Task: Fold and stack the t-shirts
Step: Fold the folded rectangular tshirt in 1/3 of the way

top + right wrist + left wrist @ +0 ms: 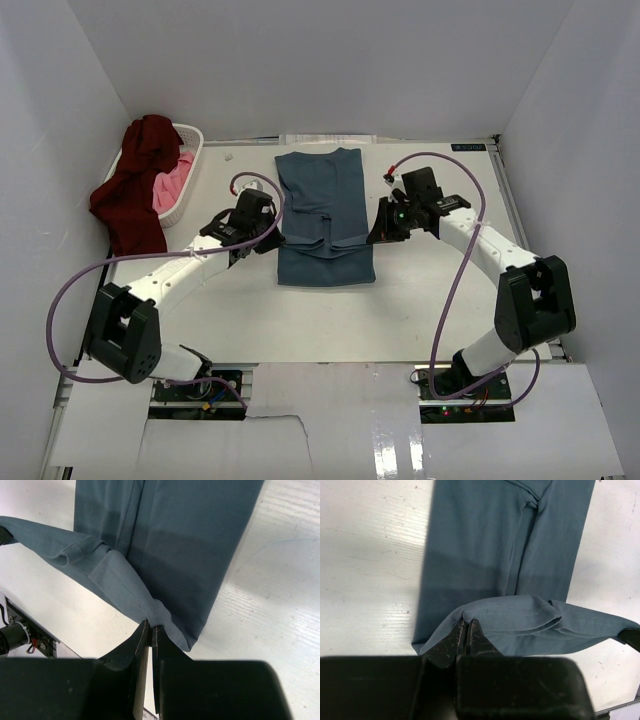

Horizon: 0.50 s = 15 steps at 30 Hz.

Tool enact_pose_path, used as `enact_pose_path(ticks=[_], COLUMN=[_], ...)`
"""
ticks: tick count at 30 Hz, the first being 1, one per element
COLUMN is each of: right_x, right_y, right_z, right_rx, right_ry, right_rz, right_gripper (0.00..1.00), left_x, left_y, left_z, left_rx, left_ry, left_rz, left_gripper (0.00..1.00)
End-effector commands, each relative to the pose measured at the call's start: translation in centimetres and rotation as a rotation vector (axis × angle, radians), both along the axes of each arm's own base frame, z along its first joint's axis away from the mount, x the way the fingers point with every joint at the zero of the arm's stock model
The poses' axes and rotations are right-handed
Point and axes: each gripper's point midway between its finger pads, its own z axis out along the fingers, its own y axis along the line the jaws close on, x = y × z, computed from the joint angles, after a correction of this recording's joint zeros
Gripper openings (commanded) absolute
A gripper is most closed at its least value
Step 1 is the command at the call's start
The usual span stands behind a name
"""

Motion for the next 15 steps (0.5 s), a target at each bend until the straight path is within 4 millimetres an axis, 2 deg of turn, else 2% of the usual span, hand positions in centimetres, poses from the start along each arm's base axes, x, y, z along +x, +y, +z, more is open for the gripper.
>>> enact_pose_path(ticks=[1, 6, 15], right_x=[2.2, 3.5, 5.6], right_y=[0.4, 0.4, 1.0], right_z=[1.6, 1.3, 2.4], right_rx=[0.016, 0.015, 0.037], right_ry=[-0.072, -0.072, -0.095], right_rz=[0.016, 0.02, 0.023], right_gripper=[0.08, 0.08, 0.08], left_x=[1.7, 3.0, 5.1], left_y=[-0.3, 0.0, -0.6], left_z=[1.8, 1.6, 2.5], left_rx=[-0.018, 0.0, -0.002], left_ry=[-0.057, -0.06, -0.079], left_rz=[-0.009, -0.001, -0.01], left_gripper=[0.0, 0.0, 0.0])
